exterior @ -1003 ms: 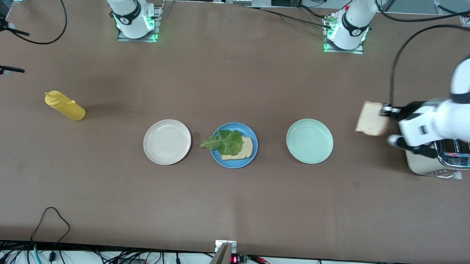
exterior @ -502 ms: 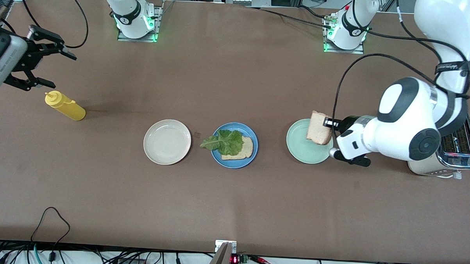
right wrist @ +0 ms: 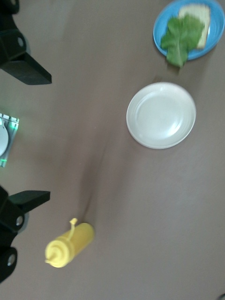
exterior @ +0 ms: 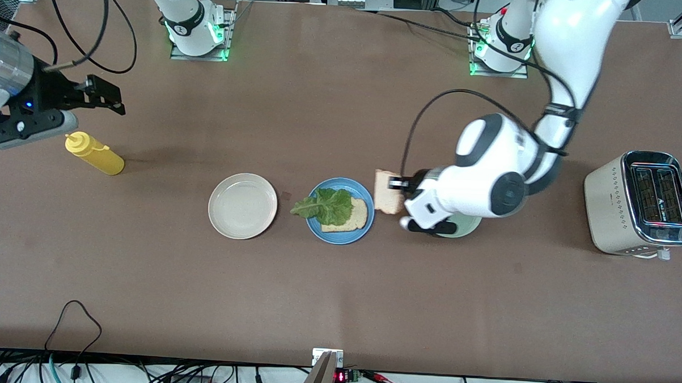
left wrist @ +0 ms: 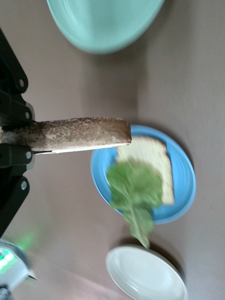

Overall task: Make sandwich in blue plate with both arms
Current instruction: 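Carry the bread slice with the left gripper over the blue plate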

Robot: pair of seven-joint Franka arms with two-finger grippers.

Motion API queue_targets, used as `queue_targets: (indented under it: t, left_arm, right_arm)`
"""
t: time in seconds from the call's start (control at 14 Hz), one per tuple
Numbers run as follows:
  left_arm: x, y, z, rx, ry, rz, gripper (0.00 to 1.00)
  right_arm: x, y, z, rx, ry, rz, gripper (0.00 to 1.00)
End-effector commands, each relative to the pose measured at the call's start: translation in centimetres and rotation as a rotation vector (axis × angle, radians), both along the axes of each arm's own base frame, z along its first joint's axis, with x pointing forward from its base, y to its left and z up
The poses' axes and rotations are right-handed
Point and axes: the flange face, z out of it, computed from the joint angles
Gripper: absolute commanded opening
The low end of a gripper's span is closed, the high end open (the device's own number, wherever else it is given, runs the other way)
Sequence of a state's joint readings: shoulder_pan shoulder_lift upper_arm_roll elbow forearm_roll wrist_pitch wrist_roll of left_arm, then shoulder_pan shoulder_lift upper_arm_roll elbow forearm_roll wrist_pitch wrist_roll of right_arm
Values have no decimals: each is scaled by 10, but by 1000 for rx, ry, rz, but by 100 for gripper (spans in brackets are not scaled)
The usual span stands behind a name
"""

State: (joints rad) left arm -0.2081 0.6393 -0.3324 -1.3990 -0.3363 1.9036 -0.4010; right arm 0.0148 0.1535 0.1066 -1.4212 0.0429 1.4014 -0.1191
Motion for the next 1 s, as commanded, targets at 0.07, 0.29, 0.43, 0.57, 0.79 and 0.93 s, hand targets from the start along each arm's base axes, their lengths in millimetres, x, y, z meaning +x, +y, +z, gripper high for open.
queue_targets:
  t: [0.07,0.29,0.43,0.57,0.79,0.93]
  left_arm:
    - [-16,-67,-18,-39,-70,67,2]
    - [-13,-96,-30,-156,-138,186,2]
    - [-13,-102,-30,-174,-176,198,2]
    - [-12,-102,-31,-175,-180,195,2]
    - [-17,-108,-48,-164,-162,184,2]
    - [-19,-110,-53,-164,-161,172,2]
  right_arm:
    - [0,-6,-29,-72,58,-203,100]
    - [10,-13,-49,-85,81,-262,100]
    - [22,-44,-56,-82,51,-309,100]
    - [25,-71,-60,-81,50,-348,100]
    - [25,-88,-46,-81,-9,-325,100]
    - [8,-88,-37,-88,-9,-324,100]
